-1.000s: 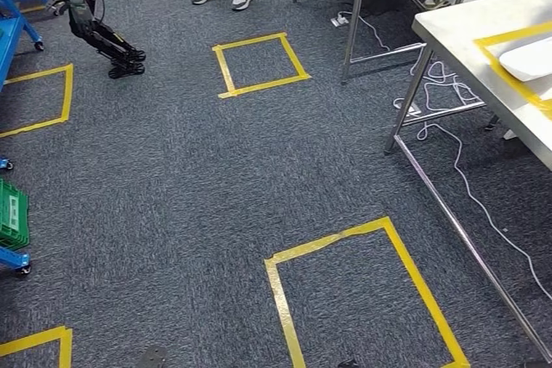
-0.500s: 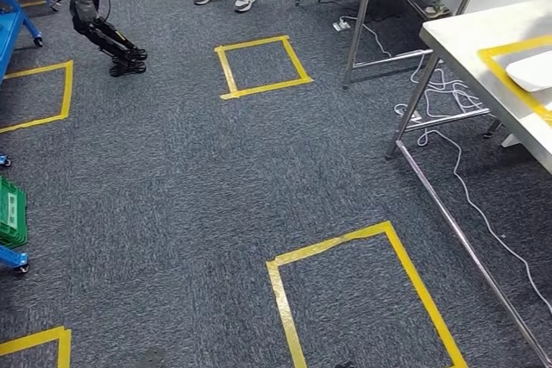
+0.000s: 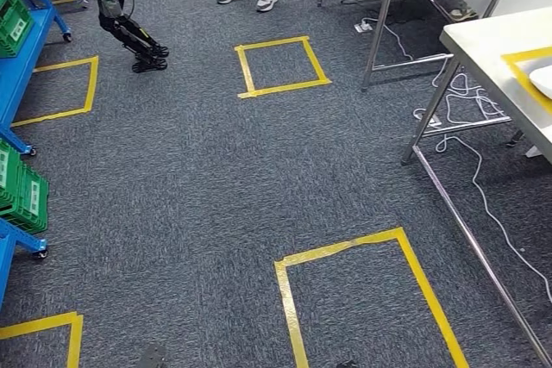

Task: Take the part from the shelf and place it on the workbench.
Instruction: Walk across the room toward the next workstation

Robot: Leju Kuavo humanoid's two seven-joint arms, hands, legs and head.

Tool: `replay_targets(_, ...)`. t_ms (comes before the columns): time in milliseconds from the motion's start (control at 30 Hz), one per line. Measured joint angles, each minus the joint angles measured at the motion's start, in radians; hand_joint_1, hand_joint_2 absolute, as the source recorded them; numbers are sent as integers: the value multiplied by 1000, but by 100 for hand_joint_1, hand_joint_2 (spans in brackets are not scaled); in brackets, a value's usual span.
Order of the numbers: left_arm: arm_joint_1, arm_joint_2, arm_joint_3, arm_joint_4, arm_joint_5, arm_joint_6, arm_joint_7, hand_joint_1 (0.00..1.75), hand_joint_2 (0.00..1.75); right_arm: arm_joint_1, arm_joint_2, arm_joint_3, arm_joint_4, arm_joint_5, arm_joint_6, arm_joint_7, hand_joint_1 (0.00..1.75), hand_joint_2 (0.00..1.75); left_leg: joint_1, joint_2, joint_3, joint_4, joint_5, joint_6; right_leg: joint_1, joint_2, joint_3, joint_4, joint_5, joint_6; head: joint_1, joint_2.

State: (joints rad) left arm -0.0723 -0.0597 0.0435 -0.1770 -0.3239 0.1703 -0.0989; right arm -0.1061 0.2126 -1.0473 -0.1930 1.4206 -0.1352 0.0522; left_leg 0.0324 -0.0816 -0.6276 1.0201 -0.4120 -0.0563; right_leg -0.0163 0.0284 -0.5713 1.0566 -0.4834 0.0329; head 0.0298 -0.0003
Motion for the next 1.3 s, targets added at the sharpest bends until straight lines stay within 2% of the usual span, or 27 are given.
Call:
replay_targets(67,-1,-1,0,0,0,0,0,0,0,0,0,0,0,0,0,0,0,0,-2,34,-27,55,-37,-3,0,-18,1,-7,5,-15,-5,0)
replay_targets(100,-2,-1,0,0,0,0,0,0,0,0,0,0,0,0,0,-1,0,0,-5,53,-55,116,-71,-3,2,-28,1,-8,6,-19,-8,0)
replay_targets(167,-3,-3,0,0,0,0,0,0,0,2,0,0,0,0,0,-1,0,0,-6,65,-115,246,-126,-4,5,-51,0,-8,5,-22,-11,0)
replay_targets(200,-2,-3,0,0,-1,0,0,0,0,3,0,0,0,1,0,-1,0,0,-6,66,-128,278,-131,-3,6,-62,1,-8,4,-23,-12,0)
replay_targets(233,-1,-2,0,0,-1,0,0,0,0,2,0,0,0,1,0,-1,0,0,-6,67,-122,271,-117,-2,6,-72,1,-8,3,-22,-12,0)
replay_targets(267,0,-2,0,0,-1,0,0,0,0,1,0,0,0,2,0,-1,0,0,-6,74,-96,227,-89,-1,6,-82,3,-8,2,-20,-12,0)
replay_targets(333,-3,-1,1,0,-2,0,0,0,0,1,0,0,0,4,0,-2,0,0,-9,115,-23,97,-38,0,10,-101,8,-5,-5,-11,-14,0)
replay_targets(400,-9,-3,1,0,-3,0,0,0,0,1,-1,0,0,5,-1,-3,0,0,-15,144,16,23,-25,10,17,-118,11,-5,-12,1,-15,0)
replay_targets(467,-10,-4,1,0,-3,0,0,0,0,-1,-1,1,0,7,-1,-4,0,0,-18,129,16,17,-30,26,18,-137,20,-10,-16,9,-14,0)
replay_targets(533,-8,-2,5,0,-3,0,0,0,0,-5,-1,3,0,7,-1,-6,0,0,-17,108,16,15,-28,39,12,-119,21,6,-34,18,-11,0)
replay_targets(567,-8,-1,7,0,-3,0,0,0,0,-5,-1,3,0,7,-1,-7,0,0,-16,97,16,14,-26,46,10,-95,6,41,-56,21,-10,0)
replay_targets(633,-10,0,12,0,-3,0,0,0,0,-3,-1,3,0,6,-1,-9,0,0,-17,75,15,13,-25,55,8,-45,-53,166,-119,22,-6,0)
replay_targets(667,-11,0,14,0,-3,0,0,0,0,-1,-1,3,0,6,-1,-9,0,0,-19,62,15,14,-25,57,8,-36,-86,231,-143,21,-5,0)
replay_targets(700,-11,0,15,0,-3,0,0,0,0,1,-1,3,0,6,-1,-9,0,0,-20,48,16,14,-25,58,8,-32,-109,270,-149,19,-5,0)
replay_targets(733,-10,0,16,0,-3,0,0,0,0,2,-1,3,0,6,-1,-9,0,0,-21,34,16,14,-25,58,9,-29,-116,273,-135,16,-5,0)
replay_targets(767,-10,0,16,0,-3,0,0,0,0,2,-1,3,0,6,-1,-9,0,0,-22,20,17,14,-25,58,9,-25,-104,236,-103,12,-5,0)
replay_targets(833,-10,0,17,0,-3,0,0,0,0,1,-1,3,0,5,-1,-9,0,0,-21,-7,19,14,-25,54,6,10,-49,102,-31,7,-5,0)
replay_targets(867,-10,0,17,0,-4,0,0,0,0,0,-1,3,0,4,-1,-9,0,0,-20,-19,17,16,-24,49,4,31,-24,48,-11,7,-5,0)
replay_targets(933,-10,0,17,0,-7,-1,0,0,0,-1,-1,4,0,3,-1,-9,0,0,-17,-39,12,13,-19,34,4,57,-5,6,-5,7,-6,0)
replay_targets(967,-8,0,17,0,-9,-1,0,0,0,-2,-1,3,0,2,-1,-9,0,0,-13,-49,10,9,-14,26,5,49,-3,1,-2,3,-6,0)
replay_targets(1000,-6,0,17,0,-11,-2,0,0,0,-3,-1,3,0,2,-1,-9,0,0,-12,-44,8,5,-12,19,7,39,-2,-3,2,-3,-6,0)
replay_targets(1067,-5,0,18,0,-12,-1,1,0,0,-3,-1,3,0,1,-1,-8,0,0,-15,2,-7,33,-35,11,7,15,3,-16,10,-17,-11,0)
replay_targets(1133,-10,-1,18,0,-13,-2,2,0,0,-1,-1,3,0,1,-2,-8,0,0,-19,55,-54,134,-94,8,10,-14,4,-21,13,-24,-17,0)
replay_targets(1200,-12,-2,18,0,-13,-2,2,0,0,1,-1,3,0,1,-1,-8,0,0,-19,66,-104,244,-137,6,13,-45,3,-22,12,-26,-17,0)
replay_targets(1233,-12,-3,18,0,-14,-2,2,0,0,2,-1,3,0,1,-1,-8,0,0,-19,67,-109,260,-134,6,14,-59,3,-22,12,-27,-17,0)
replay_targets(1267,-10,-3,18,0,-14,-2,3,0,0,1,-1,3,0,1,-1,-8,0,0,-20,69,-95,238,-113,7,14,-71,4,-22,11,-27,-18,0)
replay_targets(1300,-10,-3,18,0,-13,-2,3,0,0,0,-1,3,0,1,-1,-9,0,0,-21,77,-63,184,-81,10,14,-82,6,-22,10,-26,-18,0)
